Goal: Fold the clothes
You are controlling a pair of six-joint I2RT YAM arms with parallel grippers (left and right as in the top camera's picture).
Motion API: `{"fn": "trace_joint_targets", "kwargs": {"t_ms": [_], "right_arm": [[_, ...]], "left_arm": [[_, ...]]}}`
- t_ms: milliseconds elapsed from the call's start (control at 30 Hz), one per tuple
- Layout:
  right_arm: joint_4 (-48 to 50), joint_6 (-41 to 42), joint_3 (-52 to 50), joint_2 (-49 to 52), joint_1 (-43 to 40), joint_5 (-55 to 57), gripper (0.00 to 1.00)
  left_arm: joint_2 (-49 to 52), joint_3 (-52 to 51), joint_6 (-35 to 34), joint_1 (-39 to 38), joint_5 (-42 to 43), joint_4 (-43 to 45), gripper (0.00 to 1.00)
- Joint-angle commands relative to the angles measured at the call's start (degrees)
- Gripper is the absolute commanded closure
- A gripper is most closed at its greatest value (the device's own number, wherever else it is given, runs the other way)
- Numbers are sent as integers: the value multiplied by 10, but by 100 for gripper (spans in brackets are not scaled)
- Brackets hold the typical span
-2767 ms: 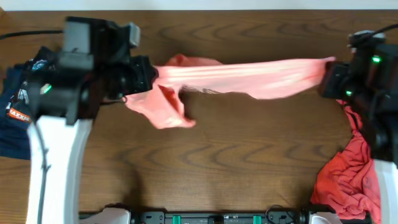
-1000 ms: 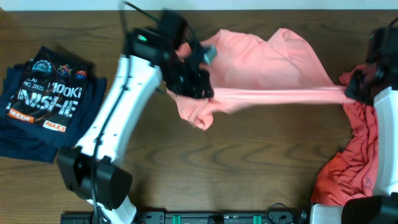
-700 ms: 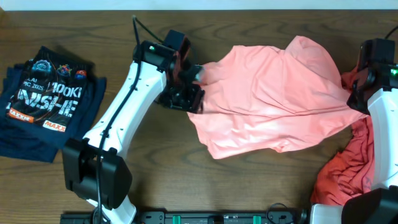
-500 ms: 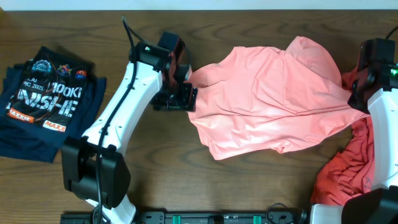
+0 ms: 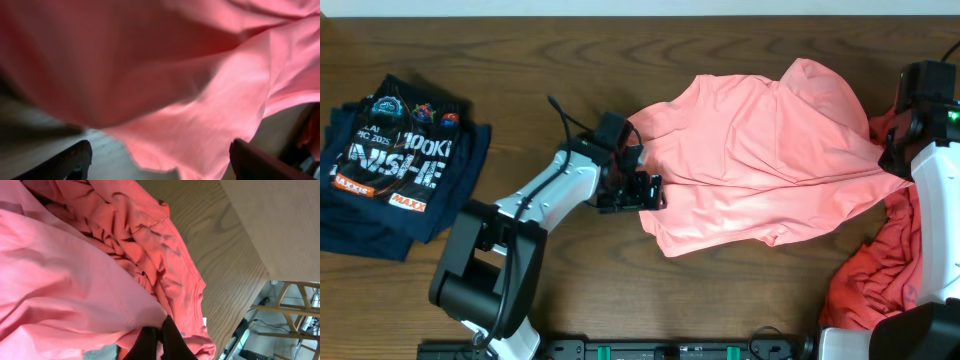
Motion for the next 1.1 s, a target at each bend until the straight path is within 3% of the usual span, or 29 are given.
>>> {"fn": "trace_joint_targets", "kwargs": {"t_ms": [0, 33, 133, 233, 400, 467, 567, 767, 933, 967, 1067], "right_arm": [[-1, 12, 0, -6, -8, 3, 99], [0, 11, 0, -6, -8, 2, 99], [-1, 10, 0, -6, -8, -1, 99], [-2, 10, 0, -6, -8, -1, 99], [-2, 10, 0, -6, -8, -3, 99], [-2, 10, 0, -6, -8, -13, 99], [-2, 10, 0, -6, -8, -24, 99], [-3, 10, 0, -6, -8, -28, 99], [-8, 10, 0, -6, -8, -28, 99], [-8, 10, 0, -6, -8, -28, 99], [-11, 10, 0, -6, -8, -28, 99]], "left_arm": [[-4, -15, -7, -10, 16, 37, 24], [-4, -15, -7, -11, 13, 47, 35], [-4, -13, -7, -5, 12, 62, 94], [-8, 5, -7, 26, 9, 1, 94], [-36, 90, 7, 113, -103, -165, 94], [-47, 132, 21, 144, -103, -186, 94], [-55, 179, 21, 163, -102, -165, 94], [-51, 199, -1, 144, -102, -19, 94], [-19, 198, -6, 89, -103, -20, 94], [-9, 198, -1, 76, -104, -20, 90], [16, 198, 30, 51, -105, -22, 48]]}}
